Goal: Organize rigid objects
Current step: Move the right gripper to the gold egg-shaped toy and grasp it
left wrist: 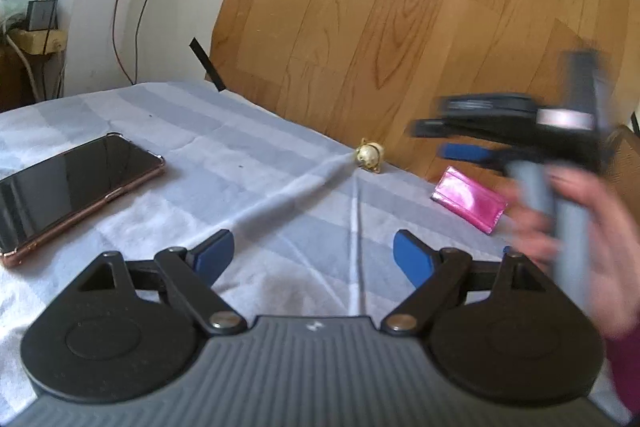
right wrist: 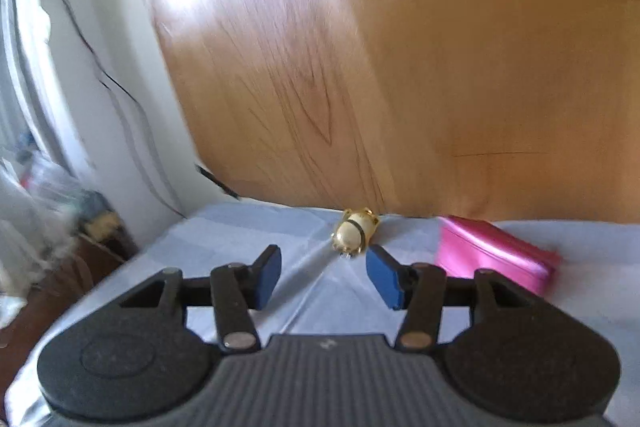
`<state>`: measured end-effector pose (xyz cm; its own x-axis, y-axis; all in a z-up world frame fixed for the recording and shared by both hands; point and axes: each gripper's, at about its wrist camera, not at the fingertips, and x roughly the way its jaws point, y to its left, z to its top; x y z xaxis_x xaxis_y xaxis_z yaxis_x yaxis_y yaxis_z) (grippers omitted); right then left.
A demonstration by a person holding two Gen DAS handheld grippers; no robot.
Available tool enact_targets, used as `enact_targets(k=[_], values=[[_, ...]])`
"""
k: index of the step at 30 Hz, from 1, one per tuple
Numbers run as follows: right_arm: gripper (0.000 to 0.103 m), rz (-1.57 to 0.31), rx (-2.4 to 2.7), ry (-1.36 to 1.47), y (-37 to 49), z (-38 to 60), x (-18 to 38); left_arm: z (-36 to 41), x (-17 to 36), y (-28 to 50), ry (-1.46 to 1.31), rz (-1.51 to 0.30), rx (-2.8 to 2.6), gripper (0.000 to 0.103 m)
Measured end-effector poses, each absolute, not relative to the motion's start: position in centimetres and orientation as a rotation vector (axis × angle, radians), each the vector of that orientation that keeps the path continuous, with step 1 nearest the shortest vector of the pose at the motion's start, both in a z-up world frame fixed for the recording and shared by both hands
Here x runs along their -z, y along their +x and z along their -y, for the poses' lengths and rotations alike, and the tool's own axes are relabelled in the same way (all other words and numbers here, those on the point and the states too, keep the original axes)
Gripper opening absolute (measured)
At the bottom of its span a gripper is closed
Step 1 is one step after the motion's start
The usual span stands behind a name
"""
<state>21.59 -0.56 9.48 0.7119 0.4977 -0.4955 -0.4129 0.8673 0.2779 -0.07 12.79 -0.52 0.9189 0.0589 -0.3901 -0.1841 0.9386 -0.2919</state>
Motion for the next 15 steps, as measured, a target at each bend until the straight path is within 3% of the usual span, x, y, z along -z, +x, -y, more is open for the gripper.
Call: enact_targets(k=[7,10,15], values=[[0.056,-0.709,-0.363,0.192,29.5,-3.9,-5.1,-13.1,0.7,-0.2,-0.361,-0.376,-0.121,0.088],[0.045,-0.753,-0.367,0.109,30.1,-5.5,-3.2,-13.0,0.8,-0.2,-0.353,-0.373,-0.121,0.088],[0.043,-0.738,-0.380,0.060,29.2,-5.8,-2.8,-12.8,0.7,-0.1,-0.344,-0.369,-0.128,0.088]])
